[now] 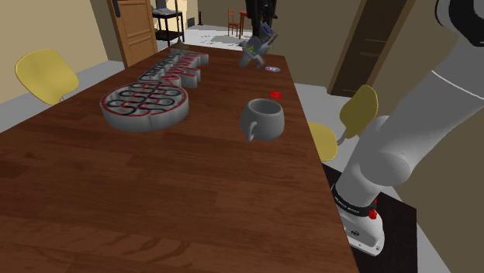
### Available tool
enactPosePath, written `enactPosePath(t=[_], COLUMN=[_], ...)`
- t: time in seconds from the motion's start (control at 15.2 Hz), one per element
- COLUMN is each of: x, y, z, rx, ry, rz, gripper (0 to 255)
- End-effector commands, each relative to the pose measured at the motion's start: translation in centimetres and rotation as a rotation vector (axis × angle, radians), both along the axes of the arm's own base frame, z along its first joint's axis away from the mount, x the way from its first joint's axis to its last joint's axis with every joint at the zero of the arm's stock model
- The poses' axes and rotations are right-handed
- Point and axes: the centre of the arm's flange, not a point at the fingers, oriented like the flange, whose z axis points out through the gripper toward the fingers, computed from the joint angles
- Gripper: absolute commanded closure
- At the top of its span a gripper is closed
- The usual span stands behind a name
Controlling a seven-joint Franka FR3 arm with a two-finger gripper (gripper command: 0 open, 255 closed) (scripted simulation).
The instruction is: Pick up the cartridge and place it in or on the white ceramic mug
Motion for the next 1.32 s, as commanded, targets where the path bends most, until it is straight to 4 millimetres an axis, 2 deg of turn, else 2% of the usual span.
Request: enactPosePath(t=[0.0, 0.2, 1.25], x=[-2.2, -5.9, -5.9], y=[1.4, 3.5, 3.5], z=[0.3, 1.0, -7.5], rx=[-0.001, -0.001, -0.001], ry=[0.000, 0.000, 0.000], rz=[-0.001, -0.001, -0.001], gripper=[255, 255, 255])
